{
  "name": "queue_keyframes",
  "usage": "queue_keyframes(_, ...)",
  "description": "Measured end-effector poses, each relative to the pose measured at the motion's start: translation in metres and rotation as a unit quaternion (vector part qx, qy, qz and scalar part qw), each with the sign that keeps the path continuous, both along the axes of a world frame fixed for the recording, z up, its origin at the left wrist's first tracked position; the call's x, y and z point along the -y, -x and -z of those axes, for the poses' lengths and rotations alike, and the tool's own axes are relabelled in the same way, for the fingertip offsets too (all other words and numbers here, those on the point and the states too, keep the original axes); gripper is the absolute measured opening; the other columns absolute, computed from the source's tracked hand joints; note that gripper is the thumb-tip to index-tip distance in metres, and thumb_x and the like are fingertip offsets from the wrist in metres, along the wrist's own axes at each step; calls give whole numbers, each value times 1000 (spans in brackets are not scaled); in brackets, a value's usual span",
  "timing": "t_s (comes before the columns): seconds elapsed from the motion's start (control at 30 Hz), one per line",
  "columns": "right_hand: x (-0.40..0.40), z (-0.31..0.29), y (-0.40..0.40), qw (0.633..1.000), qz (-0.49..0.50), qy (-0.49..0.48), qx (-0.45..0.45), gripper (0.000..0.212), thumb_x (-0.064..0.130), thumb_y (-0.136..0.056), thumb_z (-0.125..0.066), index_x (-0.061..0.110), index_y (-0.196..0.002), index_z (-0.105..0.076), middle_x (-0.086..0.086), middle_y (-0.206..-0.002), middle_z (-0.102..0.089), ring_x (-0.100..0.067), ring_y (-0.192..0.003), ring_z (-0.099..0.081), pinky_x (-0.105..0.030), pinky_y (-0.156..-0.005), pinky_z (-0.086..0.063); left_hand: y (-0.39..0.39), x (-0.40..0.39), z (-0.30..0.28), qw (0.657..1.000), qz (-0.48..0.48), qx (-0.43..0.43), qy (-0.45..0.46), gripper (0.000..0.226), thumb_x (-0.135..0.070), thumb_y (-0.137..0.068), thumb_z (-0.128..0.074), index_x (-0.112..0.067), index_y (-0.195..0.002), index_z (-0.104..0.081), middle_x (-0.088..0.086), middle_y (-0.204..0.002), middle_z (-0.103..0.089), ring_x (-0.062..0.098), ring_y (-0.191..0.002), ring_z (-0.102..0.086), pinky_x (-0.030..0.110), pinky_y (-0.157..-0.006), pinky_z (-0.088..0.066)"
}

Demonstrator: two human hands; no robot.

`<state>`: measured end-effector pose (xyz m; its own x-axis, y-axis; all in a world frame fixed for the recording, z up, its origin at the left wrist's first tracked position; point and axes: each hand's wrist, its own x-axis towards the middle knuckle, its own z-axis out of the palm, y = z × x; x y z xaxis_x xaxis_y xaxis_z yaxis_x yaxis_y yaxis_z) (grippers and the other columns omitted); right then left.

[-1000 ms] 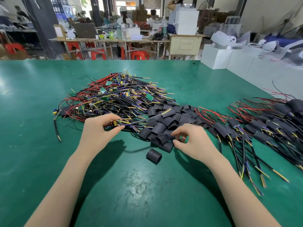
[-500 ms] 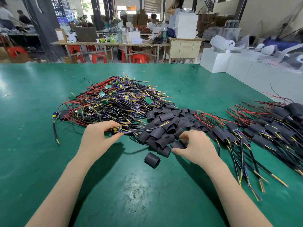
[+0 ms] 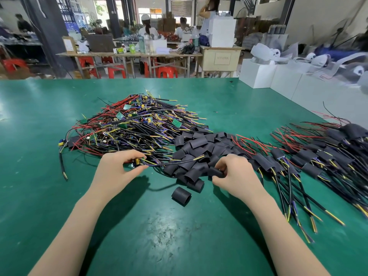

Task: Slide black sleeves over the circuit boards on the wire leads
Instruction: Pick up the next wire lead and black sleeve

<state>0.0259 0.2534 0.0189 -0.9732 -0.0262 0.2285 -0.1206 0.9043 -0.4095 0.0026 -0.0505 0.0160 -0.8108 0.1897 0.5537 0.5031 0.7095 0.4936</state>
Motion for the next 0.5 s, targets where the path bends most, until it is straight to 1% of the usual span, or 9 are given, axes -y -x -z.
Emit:
queue_keyframes(0.07, -4, -3, 0, 999, -13, 16, -27, 13, 20, -70, -71, 15, -81, -69, -1, -84, -62, -22, -82, -60, -33, -76, -48, 0, 0, 0, 1000, 4, 6, -9, 23, -12, -72, -85, -16, -93, -76, -12, -87, -72, 6, -78, -68, 31, -80, -55)
queue_keyframes(0.2, -9, -6, 1, 995, -23, 33, -93, 11, 15, -69, -73, 13, -78, -68, -2, -79, -62, -22, -74, -62, -39, -73, -51, -1, -1, -2, 1000, 10, 9, -23, 24, -12, -72, -84, -18, -94, -76, -13, -90, -73, -1, -84, -66, 12, -81, -48)
queue_keyframes(0.27, -9, -7, 2, 991, -29, 43, -123, 12, 12, -69, -73, 13, -79, -68, -1, -79, -62, -22, -73, -62, -40, -72, -51, -1, -3, -3, 999, 14, 10, -27, 24, -12, -72, -84, -17, -94, -77, -12, -91, -73, -3, -84, -66, 8, -81, -45)
queue_keyframes(0.33, -9, -7, 2, 988, -39, 52, -142, 13, 9, -69, -73, 13, -80, -68, 0, -80, -62, -21, -72, -62, -41, -70, -52, -1, -5, -3, 999, 20, 11, -34, 24, -11, -72, -84, -15, -94, -77, -11, -91, -73, -4, -84, -66, 6, -81, -44)
queue_keyframes(0.4, -8, -7, 1, 985, -49, 55, -157, 15, 8, -69, -74, 14, -81, -67, 2, -81, -61, -18, -72, -62, -40, -70, -52, -2, -6, -3, 999, 25, 16, -36, 24, -10, -72, -84, -16, -94, -77, -11, -92, -74, -3, -84, -66, 7, -81, -44)
queue_keyframes(0.5, -7, -9, -1, 983, -74, 50, -162, 17, 11, -70, -73, 15, -85, -67, 4, -85, -61, -17, -75, -61, -39, -69, -52, -3, -7, -3, 999, 31, 25, -24, 23, -12, -72, -84, -18, -93, -76, -13, -91, -73, -3, -84, -66, 7, -80, -45)
